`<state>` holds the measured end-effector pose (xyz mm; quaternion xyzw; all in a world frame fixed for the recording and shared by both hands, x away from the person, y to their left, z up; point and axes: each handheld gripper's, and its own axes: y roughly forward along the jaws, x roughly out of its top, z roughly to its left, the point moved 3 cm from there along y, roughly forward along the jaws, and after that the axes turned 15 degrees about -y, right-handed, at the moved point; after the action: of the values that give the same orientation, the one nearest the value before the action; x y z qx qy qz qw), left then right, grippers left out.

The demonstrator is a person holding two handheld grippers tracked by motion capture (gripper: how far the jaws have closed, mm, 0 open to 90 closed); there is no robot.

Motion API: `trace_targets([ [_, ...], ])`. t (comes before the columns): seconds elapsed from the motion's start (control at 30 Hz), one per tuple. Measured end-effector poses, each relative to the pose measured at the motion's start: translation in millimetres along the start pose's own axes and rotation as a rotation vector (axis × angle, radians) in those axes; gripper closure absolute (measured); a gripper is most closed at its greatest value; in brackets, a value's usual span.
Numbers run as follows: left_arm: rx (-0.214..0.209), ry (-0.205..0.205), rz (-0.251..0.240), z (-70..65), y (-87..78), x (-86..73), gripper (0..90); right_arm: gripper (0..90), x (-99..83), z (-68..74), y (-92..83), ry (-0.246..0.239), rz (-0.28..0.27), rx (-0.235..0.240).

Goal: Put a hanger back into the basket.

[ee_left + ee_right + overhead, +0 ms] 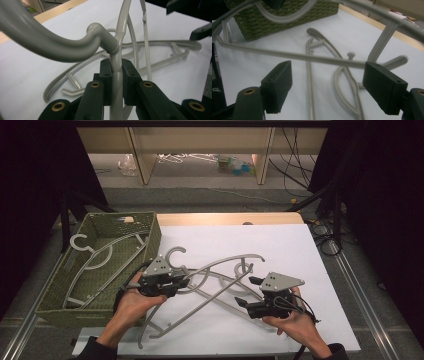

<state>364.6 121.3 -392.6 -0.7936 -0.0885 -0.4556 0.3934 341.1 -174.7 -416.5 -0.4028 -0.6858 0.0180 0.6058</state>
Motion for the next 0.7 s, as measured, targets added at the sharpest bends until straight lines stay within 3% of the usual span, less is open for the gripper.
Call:
trace_targets([
  [0.03, -0.006, -0.023, -0.018, -1.2, -1.6, 1.7, 80.2, 24.7, -2.9, 0.7, -0.2, 0.006, 0.009, 0.003],
  [0.1, -0.028, -0.024, -0.023, 0.5, -6.3, 4.6, 80.1, 24.5, -7.5, 0.9, -0.2, 0.011, 0.014, 0.005],
  [0.23, -0.044, -0.07, -0.037, 4.0, -13.6, 5.7, 80.1, 23.2, -20.3, 6.0, -1.1, 0.041, 0.023, 0.018],
  [0.37, -0.049, -0.069, -0.038, 4.5, -22.9, 9.1, 80.0, 23.1, -30.8, 7.5, -2.8, 0.053, 0.049, 0.027],
  [0.5, -0.066, -0.07, -0.052, 3.9, -31.6, 14.9, 80.0, 21.0, -31.6, 5.0, -4.4, 0.073, 0.038, 0.016],
  [0.57, -0.059, -0.061, -0.059, 5.4, -37.5, 18.1, 80.0, 21.1, -32.0, 6.0, -4.0, 0.075, 0.042, 0.016],
  [0.7, -0.045, -0.081, -0.085, 12.5, -52.6, 22.8, 80.0, 21.5, -33.6, 7.0, -2.4, 0.072, 0.052, 0.029],
])
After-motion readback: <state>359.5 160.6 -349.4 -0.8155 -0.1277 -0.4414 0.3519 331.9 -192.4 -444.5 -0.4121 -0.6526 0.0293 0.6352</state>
